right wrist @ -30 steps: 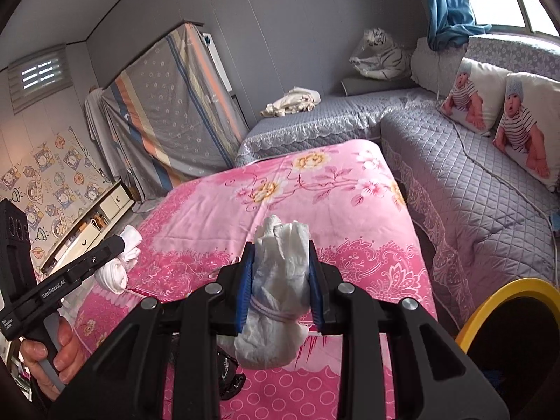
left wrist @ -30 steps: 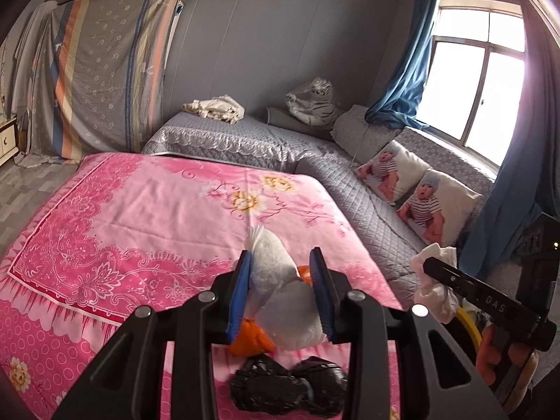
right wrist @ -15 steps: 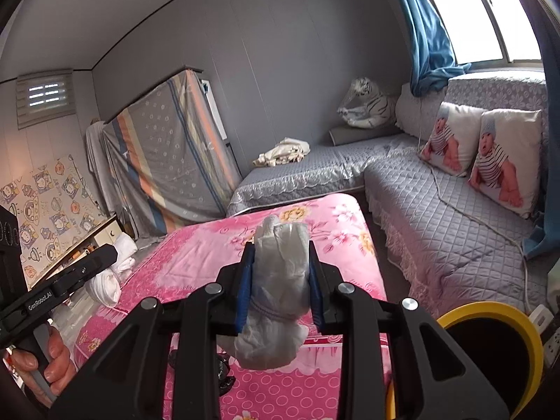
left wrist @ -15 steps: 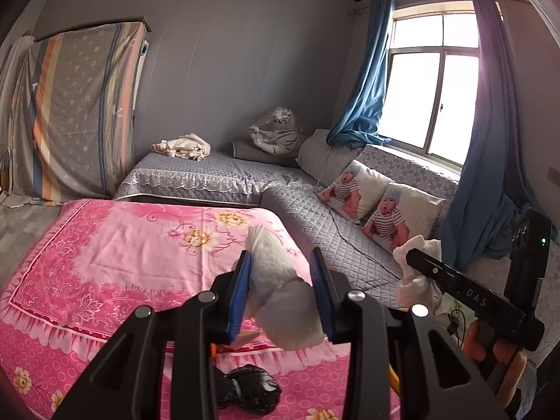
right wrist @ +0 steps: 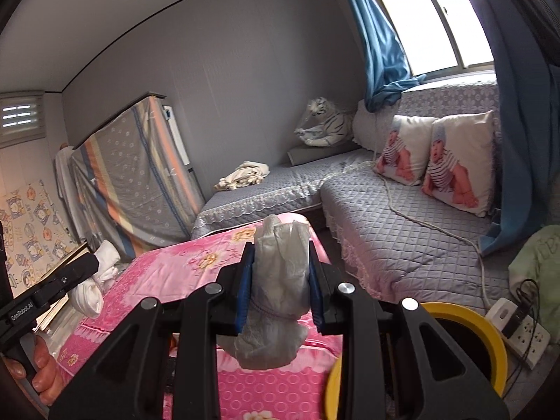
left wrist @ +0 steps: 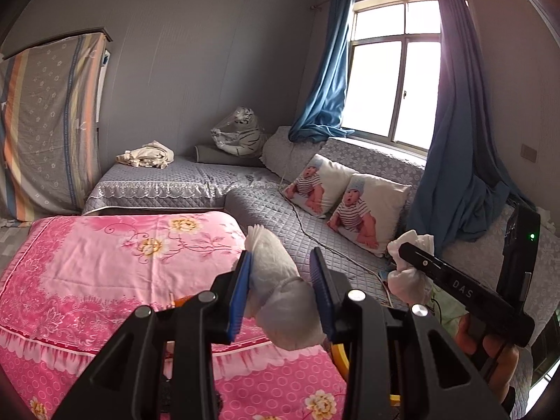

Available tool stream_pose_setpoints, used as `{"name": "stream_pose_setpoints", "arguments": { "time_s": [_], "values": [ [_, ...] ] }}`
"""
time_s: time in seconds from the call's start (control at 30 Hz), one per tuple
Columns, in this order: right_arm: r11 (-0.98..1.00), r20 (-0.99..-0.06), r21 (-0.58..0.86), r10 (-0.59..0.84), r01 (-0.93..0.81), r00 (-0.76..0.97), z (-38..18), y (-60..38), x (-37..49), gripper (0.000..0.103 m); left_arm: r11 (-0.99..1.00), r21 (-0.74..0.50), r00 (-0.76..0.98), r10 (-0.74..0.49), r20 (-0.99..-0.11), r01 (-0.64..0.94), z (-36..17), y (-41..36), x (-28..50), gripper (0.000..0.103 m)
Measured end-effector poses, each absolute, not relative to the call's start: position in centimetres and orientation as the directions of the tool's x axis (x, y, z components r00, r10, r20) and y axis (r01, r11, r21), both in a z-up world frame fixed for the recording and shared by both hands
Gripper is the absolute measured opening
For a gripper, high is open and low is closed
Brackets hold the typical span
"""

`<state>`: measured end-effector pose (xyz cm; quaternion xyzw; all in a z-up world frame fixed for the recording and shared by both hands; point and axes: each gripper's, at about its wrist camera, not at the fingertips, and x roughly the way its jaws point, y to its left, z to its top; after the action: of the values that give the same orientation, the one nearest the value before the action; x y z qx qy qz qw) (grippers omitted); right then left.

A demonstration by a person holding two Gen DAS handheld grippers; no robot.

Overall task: Collect trash
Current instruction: 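Carry the tissue bundles in both grippers to the yellow bin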

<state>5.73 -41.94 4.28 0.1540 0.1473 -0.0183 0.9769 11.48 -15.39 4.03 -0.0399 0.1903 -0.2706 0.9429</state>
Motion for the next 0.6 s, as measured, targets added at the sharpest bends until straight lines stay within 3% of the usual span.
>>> {"name": "stream_pose_setpoints", "arguments": {
  "time_s": [0.6],
  "values": [
    [0.899,-0.371,0.314,-0.18,0.306,0.911,-0.4,-50.6,2.6,0.027,0.744,-0.118,0.652,-0.64,-0.407,0.657,0.7,-25.6,11.3,0.032]
  ]
}}
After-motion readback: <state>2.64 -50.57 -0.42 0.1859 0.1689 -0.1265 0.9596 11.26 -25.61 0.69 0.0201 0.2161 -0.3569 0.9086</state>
